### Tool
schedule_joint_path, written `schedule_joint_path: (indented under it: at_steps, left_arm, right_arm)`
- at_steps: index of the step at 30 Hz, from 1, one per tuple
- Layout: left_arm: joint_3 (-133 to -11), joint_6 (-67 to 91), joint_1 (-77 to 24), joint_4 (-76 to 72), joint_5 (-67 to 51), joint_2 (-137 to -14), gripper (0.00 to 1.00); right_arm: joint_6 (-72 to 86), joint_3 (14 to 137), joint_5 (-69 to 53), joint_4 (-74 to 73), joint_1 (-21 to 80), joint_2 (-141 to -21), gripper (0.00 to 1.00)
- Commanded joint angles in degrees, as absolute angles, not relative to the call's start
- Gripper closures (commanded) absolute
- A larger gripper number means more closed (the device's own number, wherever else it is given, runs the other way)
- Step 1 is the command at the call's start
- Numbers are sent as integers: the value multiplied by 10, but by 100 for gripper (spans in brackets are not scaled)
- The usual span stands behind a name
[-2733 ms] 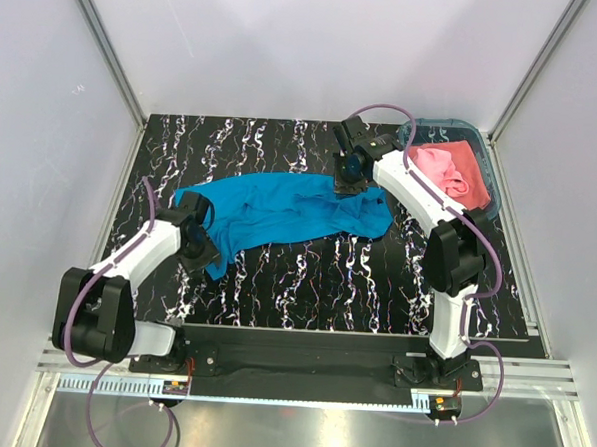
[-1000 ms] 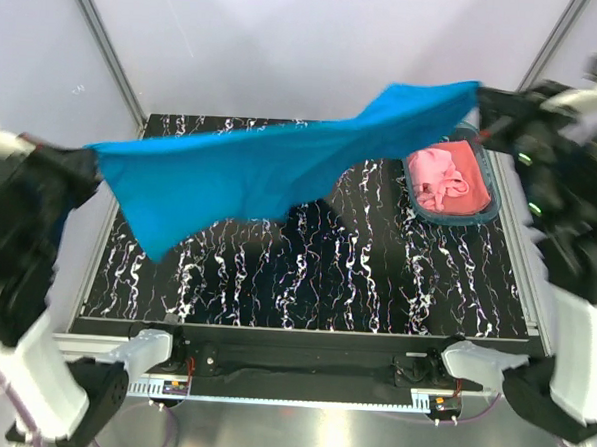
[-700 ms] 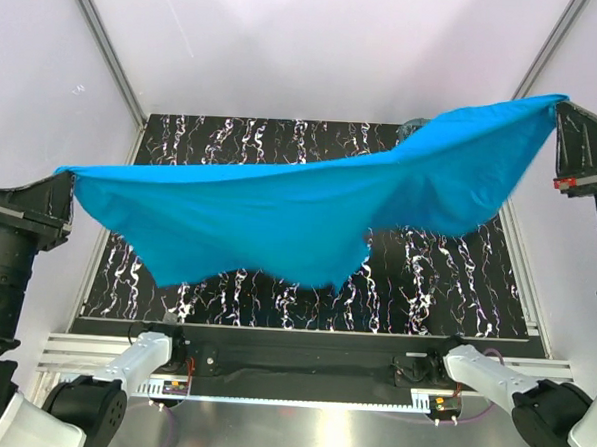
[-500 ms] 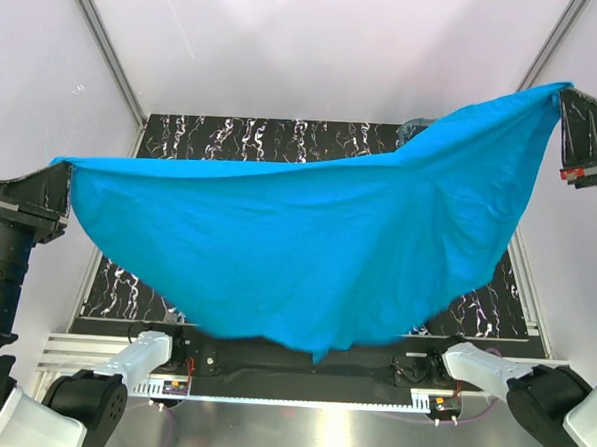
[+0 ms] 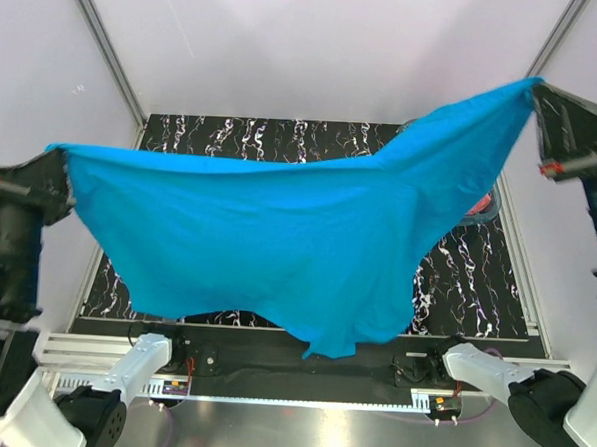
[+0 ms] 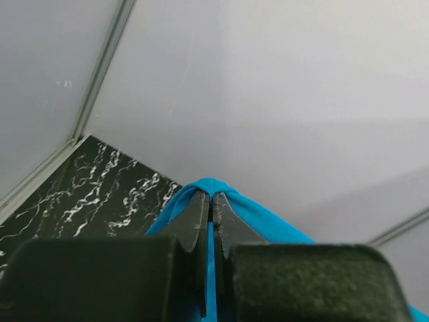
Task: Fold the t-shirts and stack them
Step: Flatten the tshirt out
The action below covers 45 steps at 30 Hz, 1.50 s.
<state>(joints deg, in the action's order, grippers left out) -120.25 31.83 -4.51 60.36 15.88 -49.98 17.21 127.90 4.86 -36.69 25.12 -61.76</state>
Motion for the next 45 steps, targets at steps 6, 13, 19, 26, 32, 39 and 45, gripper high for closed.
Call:
schedule_joint_path:
  at_steps: [6,13,19,26,32,39,45]
  left_arm:
    - [-1157,265,-43,455,199,-603,100]
    - [-1176,245,-43,449,214,-614,100]
    - [-1150,254,-43,467,221,-557,100]
    - [-1186,271,-43,522,207,-490,100]
    - [-1251,282,-43,584,207,-477,100]
    - [-1209,298,-43,568,207,-475,100]
    - [-1060,294,-43,477,216,-483,100]
  right_arm:
    - [91,1256,47,-214,251,-740,100]
    - [50,1254,48,-198,252,-740,100]
    - [83,1248,37,-224,251,-694,100]
    - [139,1230,12,-257,251,-618,100]
    - [178,1252,3,-293,252,-593,100]
    - [192,1283,5,-317,252,-623,100]
    - [171,1136,11,-228,251,-635,100]
